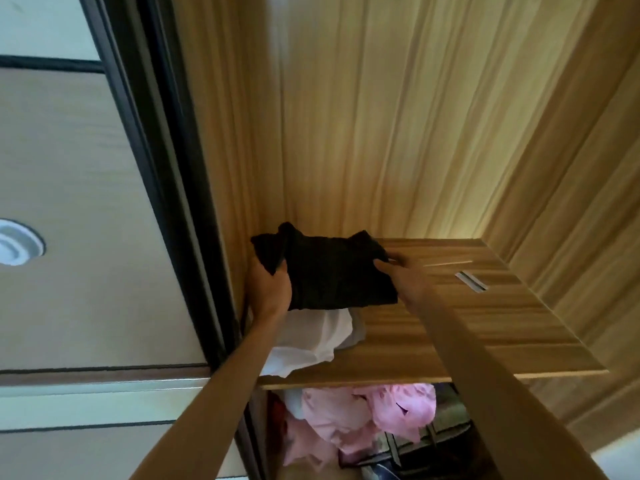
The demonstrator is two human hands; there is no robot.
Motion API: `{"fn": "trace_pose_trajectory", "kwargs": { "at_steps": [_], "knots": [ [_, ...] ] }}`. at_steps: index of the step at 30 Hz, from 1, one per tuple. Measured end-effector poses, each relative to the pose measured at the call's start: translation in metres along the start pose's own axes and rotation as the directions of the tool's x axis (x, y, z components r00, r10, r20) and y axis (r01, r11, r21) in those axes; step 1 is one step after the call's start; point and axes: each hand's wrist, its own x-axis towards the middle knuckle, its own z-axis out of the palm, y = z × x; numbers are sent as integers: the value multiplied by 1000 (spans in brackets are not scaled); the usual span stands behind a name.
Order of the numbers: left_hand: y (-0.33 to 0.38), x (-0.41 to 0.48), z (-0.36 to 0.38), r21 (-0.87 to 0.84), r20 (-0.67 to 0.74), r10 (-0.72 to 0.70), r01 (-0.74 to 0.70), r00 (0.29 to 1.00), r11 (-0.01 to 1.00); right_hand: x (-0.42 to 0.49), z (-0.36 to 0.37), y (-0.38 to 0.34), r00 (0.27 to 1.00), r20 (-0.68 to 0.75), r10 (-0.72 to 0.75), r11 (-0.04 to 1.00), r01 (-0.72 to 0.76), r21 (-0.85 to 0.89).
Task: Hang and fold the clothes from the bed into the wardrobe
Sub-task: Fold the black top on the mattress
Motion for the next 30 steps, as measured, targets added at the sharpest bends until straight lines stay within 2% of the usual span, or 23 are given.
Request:
{"fn": "trace_pose_trajectory", "kwargs": {
  "at_steps": [3, 5, 7, 9, 12, 13, 15, 16, 17, 18, 20, 22, 23, 26, 30],
  "knots": [
    [-19, 24, -1, 122, -109, -69, 82, 992, 989, 43, 26, -1, 997, 64, -54, 989, 62, -137],
    [-38, 36, -5, 271, -106, -127, 151, 986, 951, 60, 44, 16, 994, 108, -28, 972, 52, -228],
    [-55, 31, -7, 535, -92, -150, 176, 984, 827, 66, 59, 47, 990, 143, 10, 935, 42, -353],
    [-67, 15, -2, 729, -90, -82, 122, 993, 673, 67, 65, 73, 989, 144, -9, 865, 80, -495],
    [-76, 7, 1, 782, -98, 5, 74, 995, 618, 67, 62, 88, 961, 166, -221, 744, 276, -608],
    [-77, 9, 0, 772, -108, 7, 79, 994, 630, 67, 61, 88, 919, 192, -345, 676, 385, -628],
    [-81, 8, -1, 752, -100, 85, 19, 991, 659, 65, 64, 89, 767, 274, -581, 515, 606, -606],
    [-83, 2, 1, 753, -94, 157, -33, 983, 657, 61, 67, 93, 690, 333, -643, 429, 685, -589],
    [-85, -5, 2, 769, -91, 241, -86, 966, 634, 58, 72, 100, 642, 394, -658, 363, 728, -581],
    [-86, -13, 4, 797, -84, 309, -122, 947, 591, 55, 76, 106, 631, 444, -637, 323, 741, -589],
    [-90, -26, 3, 860, 13, 359, -193, 933, 472, 55, 80, 118, 672, 489, -557, 304, 712, -633],
    [-97, -29, -4, 903, 178, 354, -296, 918, 312, 58, 79, 120, 698, 499, -514, 304, 692, -654],
    [-102, -27, -9, 906, 227, 326, -322, 918, 276, 59, 79, 118, 699, 510, -501, 295, 692, -659],
    [-108, -17, -13, 901, 227, 197, -282, 954, 329, 59, 78, 113, 728, 555, -403, 258, 672, -694],
    [-99, -14, -9, 901, 237, 127, -267, 963, 343, 44, 75, 104, 793, 544, -274, 270, 606, -748]
  ]
}}
